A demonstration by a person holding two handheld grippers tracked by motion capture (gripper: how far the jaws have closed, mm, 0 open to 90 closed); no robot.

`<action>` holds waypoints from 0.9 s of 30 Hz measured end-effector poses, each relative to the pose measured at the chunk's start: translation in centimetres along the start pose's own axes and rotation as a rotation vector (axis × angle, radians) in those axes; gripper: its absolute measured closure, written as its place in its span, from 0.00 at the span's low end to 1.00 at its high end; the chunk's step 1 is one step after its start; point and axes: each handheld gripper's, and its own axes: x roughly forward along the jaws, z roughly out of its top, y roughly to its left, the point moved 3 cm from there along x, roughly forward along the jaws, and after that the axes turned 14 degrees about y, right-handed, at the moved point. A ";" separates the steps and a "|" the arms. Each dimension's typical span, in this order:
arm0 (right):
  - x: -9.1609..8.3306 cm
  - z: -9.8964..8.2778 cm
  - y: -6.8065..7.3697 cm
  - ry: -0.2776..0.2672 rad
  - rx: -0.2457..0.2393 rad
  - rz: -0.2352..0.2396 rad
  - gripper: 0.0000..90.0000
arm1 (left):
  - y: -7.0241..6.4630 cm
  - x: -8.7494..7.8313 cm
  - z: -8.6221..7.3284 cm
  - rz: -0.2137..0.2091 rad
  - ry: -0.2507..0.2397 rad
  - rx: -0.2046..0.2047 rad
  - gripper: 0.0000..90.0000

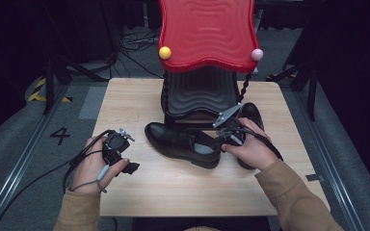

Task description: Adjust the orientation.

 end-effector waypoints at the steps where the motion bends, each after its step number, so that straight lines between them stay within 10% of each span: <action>1: 0.2 0.2 0.2 0.009 -0.016 0.006 0.76 | 0.0 0.0 0.0 0.001 0.001 0.003 0.24; 12: 4.8 1.8 0.7 0.164 -0.119 0.062 0.71 | 0.1 0.1 -0.1 -0.003 0.001 -0.002 0.24; 19: 6.3 2.2 1.2 0.254 -0.156 0.062 0.92 | 0.2 0.1 -0.1 -0.004 0.000 -0.002 0.24; 27: 5.4 2.7 2.5 0.178 -0.167 0.062 0.94 | 0.2 0.0 -0.2 -0.004 -0.002 -0.004 0.24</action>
